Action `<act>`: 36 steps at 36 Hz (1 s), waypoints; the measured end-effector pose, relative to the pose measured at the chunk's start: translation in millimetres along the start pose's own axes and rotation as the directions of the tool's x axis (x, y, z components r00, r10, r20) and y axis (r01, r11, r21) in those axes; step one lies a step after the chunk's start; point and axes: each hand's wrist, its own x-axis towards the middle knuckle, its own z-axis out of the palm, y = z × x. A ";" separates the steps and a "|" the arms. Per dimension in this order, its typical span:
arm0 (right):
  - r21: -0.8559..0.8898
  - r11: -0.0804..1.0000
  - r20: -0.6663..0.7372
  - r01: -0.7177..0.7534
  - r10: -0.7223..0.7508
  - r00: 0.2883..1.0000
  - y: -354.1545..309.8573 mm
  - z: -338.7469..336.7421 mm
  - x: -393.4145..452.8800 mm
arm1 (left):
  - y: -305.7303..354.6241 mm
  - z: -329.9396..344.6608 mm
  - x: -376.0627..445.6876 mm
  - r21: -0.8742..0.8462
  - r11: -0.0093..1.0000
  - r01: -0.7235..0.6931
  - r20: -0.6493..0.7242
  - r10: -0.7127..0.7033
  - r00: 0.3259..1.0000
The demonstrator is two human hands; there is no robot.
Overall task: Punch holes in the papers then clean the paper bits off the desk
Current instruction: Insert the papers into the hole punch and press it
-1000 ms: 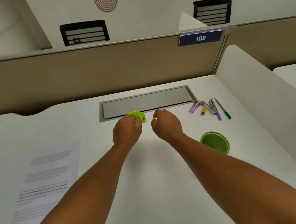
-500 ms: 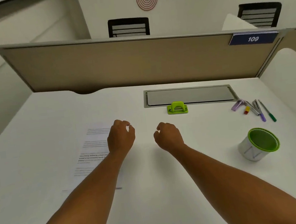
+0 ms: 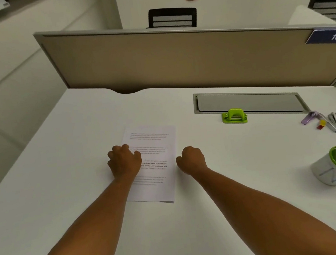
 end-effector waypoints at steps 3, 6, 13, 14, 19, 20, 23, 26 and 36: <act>0.039 0.998 0.005 -0.058 0.057 0.998 -4.5 6.3 3.5 | -13.6 -0.8 5.5 0.058 0.995 0.076 0.054 -0.080 0.995; 0.096 0.990 -0.001 -0.105 0.106 0.994 -7.7 12.1 7.8 | -24.3 1.2 10.7 0.088 0.989 0.121 0.088 -0.128 0.988; 0.349 0.902 0.067 -0.255 0.247 0.967 -18.6 22.3 15.7 | -36.6 4.1 18.1 0.137 0.988 0.065 0.115 -0.081 0.990; 0.406 0.870 0.087 -0.280 0.269 0.959 -18.6 23.0 16.2 | -36.9 4.8 18.5 0.134 0.989 0.059 0.118 -0.075 0.990; 0.585 0.726 0.151 -0.362 0.341 0.928 -19.8 22.9 15.0 | -40.3 7.8 18.7 0.126 0.991 0.038 0.111 -0.052 0.992; 0.604 0.705 0.162 -0.371 0.347 0.924 -19.9 23.0 15.1 | -40.5 7.9 18.6 0.126 0.991 0.039 0.109 -0.053 0.993; 0.629 0.673 0.202 -0.389 0.342 0.918 -21.8 23.0 15.1 | -40.4 7.8 18.2 0.126 0.991 0.038 0.107 -0.052 0.993; 0.603 0.702 0.224 -0.378 0.306 0.925 -25.1 24.1 15.3 | -40.9 8.6 18.1 0.126 0.991 0.038 0.108 -0.051 0.993; 0.549 0.792 0.170 -0.267 0.206 0.964 -24.4 28.3 12.6 | -39.7 7.5 16.1 0.128 0.991 0.026 0.104 -0.039 0.994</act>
